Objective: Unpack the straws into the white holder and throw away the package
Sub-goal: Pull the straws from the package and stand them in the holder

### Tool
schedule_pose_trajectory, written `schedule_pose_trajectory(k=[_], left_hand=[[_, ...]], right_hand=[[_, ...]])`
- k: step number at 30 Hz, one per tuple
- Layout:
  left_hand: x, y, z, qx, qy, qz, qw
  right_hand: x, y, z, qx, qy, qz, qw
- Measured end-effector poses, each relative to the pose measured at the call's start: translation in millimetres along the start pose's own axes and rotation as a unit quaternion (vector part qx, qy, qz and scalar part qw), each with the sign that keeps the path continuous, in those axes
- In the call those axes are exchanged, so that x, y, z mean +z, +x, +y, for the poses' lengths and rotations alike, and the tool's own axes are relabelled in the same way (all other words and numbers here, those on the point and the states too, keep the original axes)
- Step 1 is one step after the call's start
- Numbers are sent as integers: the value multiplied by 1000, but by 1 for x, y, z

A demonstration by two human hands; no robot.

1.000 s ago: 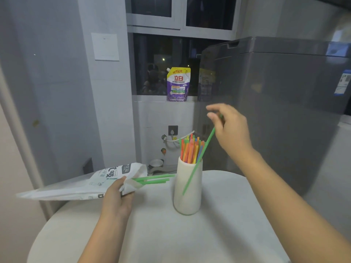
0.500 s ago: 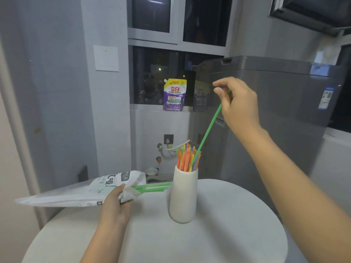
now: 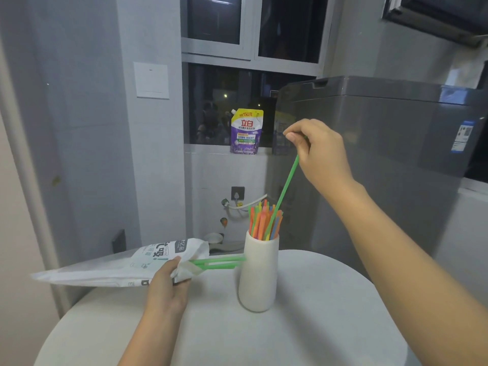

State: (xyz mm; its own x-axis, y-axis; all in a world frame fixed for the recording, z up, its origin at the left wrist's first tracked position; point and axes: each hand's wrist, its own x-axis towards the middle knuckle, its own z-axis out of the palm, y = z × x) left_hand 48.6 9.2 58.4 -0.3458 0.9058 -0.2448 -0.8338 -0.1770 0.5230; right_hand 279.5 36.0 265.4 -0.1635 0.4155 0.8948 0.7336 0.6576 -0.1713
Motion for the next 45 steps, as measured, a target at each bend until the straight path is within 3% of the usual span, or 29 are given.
schedule_pose_trajectory(k=[8, 15, 22, 34, 39, 45], left_hand=[[-1, 3, -2, 11, -17, -10, 1000], [0, 0, -1, 9, -15, -8, 1000], [0, 0, 1, 2, -19, 0, 1000], [3, 0, -2, 0, -12, 7, 1000], [3, 0, -3, 1, -6, 0, 1000], [2, 4, -5, 10, -8, -4, 1000]], right_hand=[[-2, 3, -1, -12, -8, 10, 1000], [12, -3, -4, -31, -13, -34, 999], [37, -12, 2, 28, -22, -158, 987], [84, -65, 29, 111, -22, -247, 963], [95, -104, 39, 74, -86, -176, 978], [103, -126, 40, 65, -138, -213, 965]])
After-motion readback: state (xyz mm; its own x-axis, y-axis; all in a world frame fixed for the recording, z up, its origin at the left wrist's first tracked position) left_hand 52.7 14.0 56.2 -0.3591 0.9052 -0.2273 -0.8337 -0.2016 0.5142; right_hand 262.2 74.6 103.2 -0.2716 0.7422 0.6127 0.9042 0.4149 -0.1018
